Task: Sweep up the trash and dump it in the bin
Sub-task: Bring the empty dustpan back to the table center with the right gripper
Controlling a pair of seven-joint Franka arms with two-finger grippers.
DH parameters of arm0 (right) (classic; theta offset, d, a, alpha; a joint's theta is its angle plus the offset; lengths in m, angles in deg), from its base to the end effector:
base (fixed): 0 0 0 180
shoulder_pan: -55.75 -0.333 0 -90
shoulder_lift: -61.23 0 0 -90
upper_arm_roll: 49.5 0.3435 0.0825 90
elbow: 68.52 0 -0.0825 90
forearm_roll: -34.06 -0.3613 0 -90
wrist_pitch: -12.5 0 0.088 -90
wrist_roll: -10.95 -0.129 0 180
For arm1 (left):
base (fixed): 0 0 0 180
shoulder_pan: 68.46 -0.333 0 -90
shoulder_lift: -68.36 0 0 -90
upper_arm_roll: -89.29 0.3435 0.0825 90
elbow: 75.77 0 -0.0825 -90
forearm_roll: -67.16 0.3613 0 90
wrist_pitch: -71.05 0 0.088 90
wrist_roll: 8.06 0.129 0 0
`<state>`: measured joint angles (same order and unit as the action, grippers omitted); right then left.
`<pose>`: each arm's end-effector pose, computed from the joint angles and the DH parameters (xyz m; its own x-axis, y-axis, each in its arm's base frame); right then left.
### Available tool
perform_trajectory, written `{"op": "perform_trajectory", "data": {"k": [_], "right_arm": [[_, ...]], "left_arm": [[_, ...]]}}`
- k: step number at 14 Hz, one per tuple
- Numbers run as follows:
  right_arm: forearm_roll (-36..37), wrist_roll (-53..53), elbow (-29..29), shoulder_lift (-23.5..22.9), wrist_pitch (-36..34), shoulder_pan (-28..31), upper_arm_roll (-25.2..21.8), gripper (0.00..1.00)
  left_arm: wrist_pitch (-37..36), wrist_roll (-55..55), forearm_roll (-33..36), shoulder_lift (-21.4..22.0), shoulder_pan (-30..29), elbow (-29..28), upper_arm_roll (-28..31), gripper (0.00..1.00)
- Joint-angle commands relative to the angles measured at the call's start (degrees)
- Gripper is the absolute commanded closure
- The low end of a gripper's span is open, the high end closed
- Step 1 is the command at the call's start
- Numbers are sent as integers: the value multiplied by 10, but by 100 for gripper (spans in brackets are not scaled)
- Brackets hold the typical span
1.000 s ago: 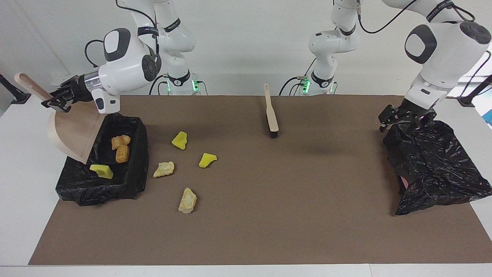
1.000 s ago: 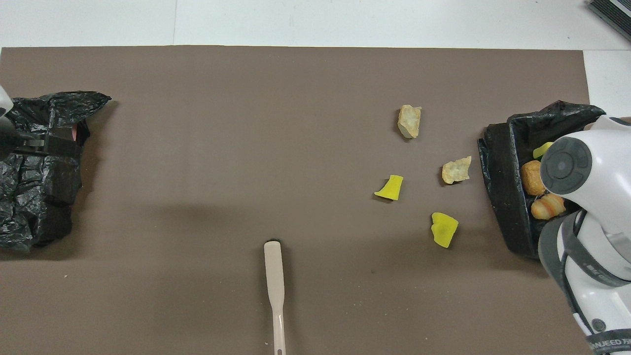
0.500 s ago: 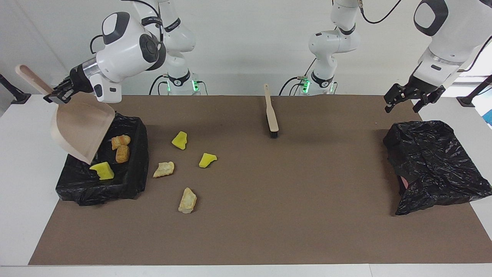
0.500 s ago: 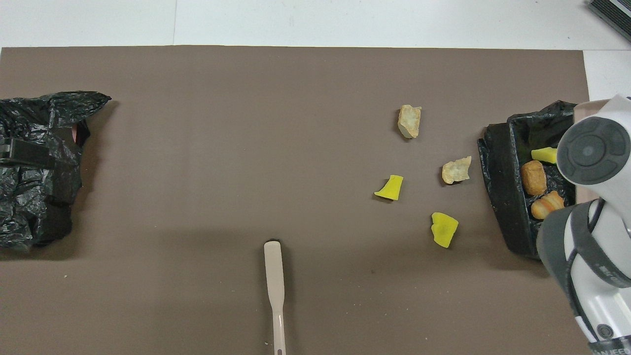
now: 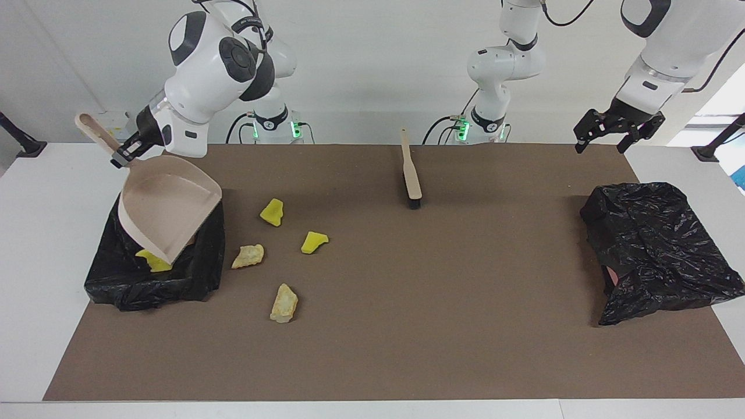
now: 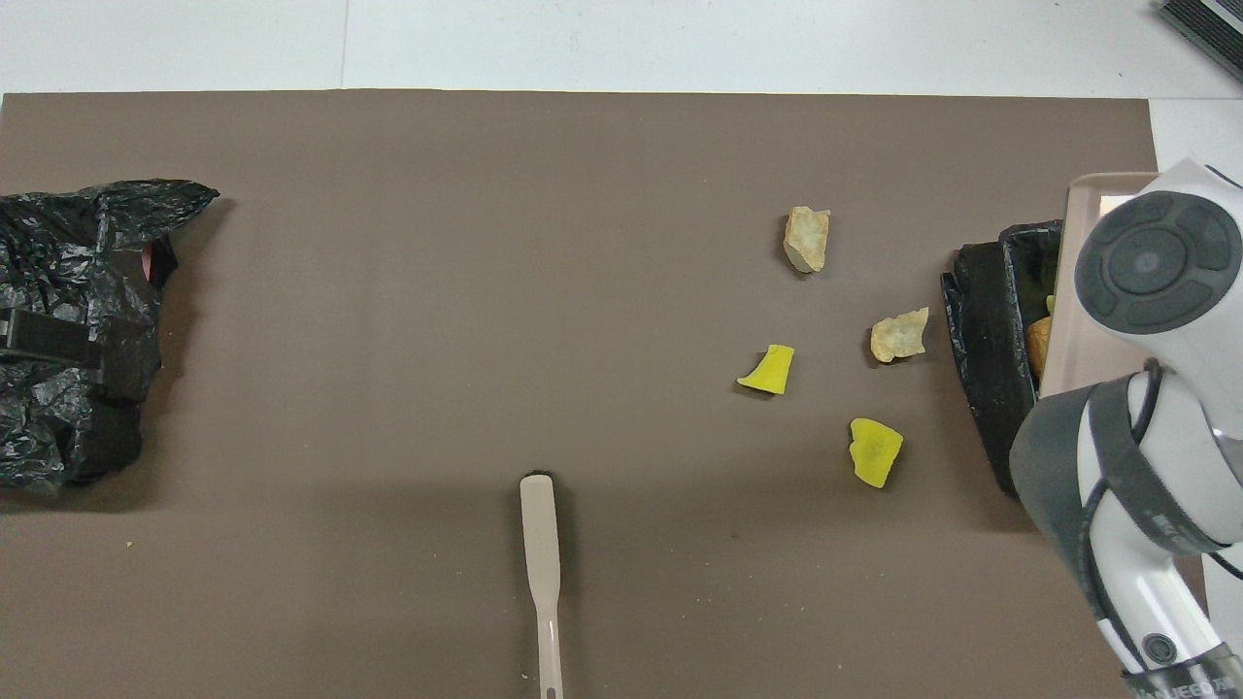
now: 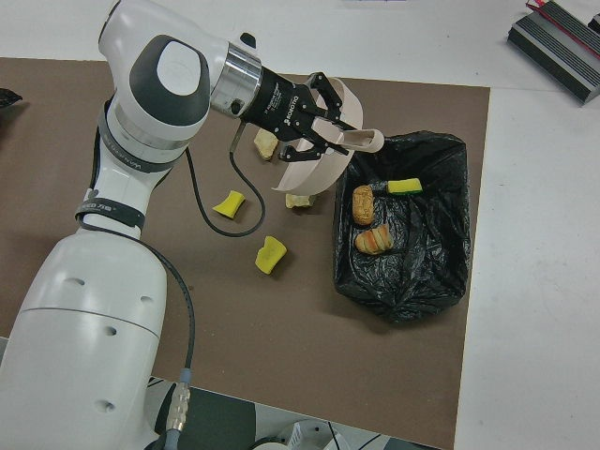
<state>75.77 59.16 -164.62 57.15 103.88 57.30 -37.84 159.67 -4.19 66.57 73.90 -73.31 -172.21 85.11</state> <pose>0.5564 0.0096 0.5774 0.4614 0.6668 -0.5852 0.8871 -0.3400 0.3121 0.4944 0.0025 0.6271 0.9977 -0.0555 -0.0397 -0.0553 -0.9985 0.0060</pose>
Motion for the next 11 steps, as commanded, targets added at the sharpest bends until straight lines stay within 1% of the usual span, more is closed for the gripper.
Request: {"op": "perform_trajectory", "data": {"k": [1,4,8,11], "right_arm": [[-50,-121,97,-67,-58,-52,1,100],[-96,-272,178,-143,-74,-113,0,100],[-150,-420,299,-238,-76,-159,0,100],[-195,-564,354,-306,-71,-200,0,100]], "left_arm": [[-2,0,11,17,5,-19,1,0],[-2,-1,9,18,5,-24,1,0],[2,-1,7,18,5,-24,1,0],[8,-2,-12,14,5,-19,0,0]]}}
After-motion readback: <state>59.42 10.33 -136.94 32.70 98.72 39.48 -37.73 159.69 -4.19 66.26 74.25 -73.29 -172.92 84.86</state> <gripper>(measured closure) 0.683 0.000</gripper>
